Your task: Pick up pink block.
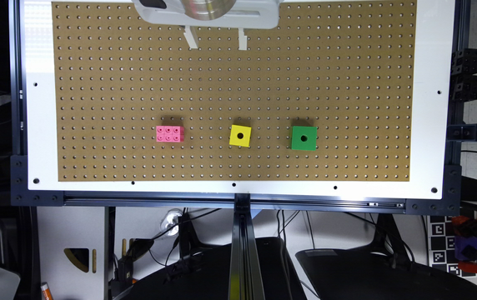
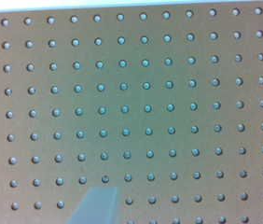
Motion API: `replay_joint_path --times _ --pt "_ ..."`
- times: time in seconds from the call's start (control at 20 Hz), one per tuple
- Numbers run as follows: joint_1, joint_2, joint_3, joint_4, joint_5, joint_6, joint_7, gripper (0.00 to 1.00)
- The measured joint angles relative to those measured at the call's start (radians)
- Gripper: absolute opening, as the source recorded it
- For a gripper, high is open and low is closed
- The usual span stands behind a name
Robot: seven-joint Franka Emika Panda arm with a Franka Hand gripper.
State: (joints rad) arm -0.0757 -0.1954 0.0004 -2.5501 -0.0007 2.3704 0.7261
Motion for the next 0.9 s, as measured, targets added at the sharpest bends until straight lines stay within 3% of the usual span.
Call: replay_joint_path --times 0.15,0.2,0.4,0.5,0.75,0.9 --pt "-0.001 0.000 0.000 0.000 -0.0001 0.000 0.000 1.00" --pt "-0.006 0.000 0.000 0.003 -0.0035 0.000 -0.001 1.00" --pt "-0.058 0.020 0.000 0.040 -0.0072 0.000 -0.049 1.00" --pt "-0.070 0.055 0.000 0.079 -0.0072 0.001 -0.062 1.00" --pt "-0.074 0.193 0.000 0.218 -0.0072 0.000 -0.063 1.00" --pt "-0.091 0.262 0.000 0.290 -0.0072 0.000 -0.080 1.00"
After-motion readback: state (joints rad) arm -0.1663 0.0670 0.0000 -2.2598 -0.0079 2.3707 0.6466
